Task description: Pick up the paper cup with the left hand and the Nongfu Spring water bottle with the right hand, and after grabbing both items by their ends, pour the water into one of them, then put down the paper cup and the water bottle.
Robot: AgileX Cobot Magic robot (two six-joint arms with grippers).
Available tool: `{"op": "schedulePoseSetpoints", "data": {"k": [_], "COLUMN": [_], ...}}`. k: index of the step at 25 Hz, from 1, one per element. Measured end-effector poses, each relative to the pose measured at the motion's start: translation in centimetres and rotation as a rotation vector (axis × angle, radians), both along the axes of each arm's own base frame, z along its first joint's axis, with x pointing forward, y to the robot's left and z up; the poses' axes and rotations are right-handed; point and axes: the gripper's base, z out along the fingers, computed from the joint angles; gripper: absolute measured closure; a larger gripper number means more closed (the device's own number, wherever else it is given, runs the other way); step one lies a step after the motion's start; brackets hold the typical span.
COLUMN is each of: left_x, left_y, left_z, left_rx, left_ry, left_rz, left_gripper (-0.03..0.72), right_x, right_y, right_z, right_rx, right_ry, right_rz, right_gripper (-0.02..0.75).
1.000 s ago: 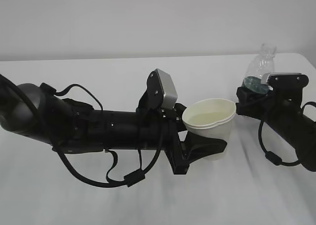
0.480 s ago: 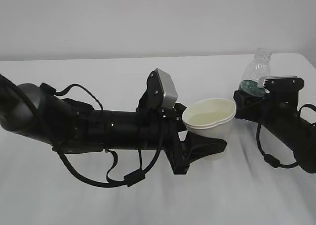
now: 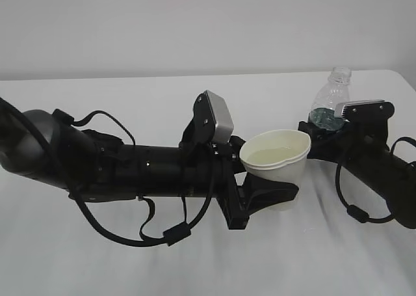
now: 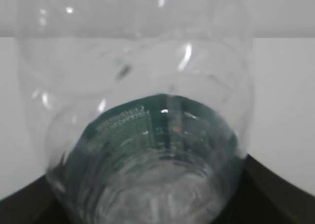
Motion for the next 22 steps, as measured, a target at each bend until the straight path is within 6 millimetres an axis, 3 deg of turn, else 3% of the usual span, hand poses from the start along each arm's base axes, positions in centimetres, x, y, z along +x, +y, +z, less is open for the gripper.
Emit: {"op": "schedulePoseSetpoints", "data": {"k": [6, 11, 22], "left_x": [0.0, 0.0, 0.2], "left_y": [0.0, 0.0, 0.0], "left_z": [0.0, 0.0, 0.1], "left_rx": [0.000, 0.000, -0.011], "left_ry": [0.000, 0.000, 0.009], "left_rz": [0.000, 0.000, 0.022], "left_gripper": [0.254, 0.254, 0.255], "right_x": [-0.1, -1.5, -4.7], "right_y": [0.0, -0.1, -0.3], "right_z": [0.0, -0.1, 2.4], "right_rx": [0.003, 0.001, 0.000], "right_ry": [-0.008, 0.027, 0.031], "right_rz": [0.000, 0.000, 0.000], "right_gripper": [0.155, 0.152, 0.151]}}
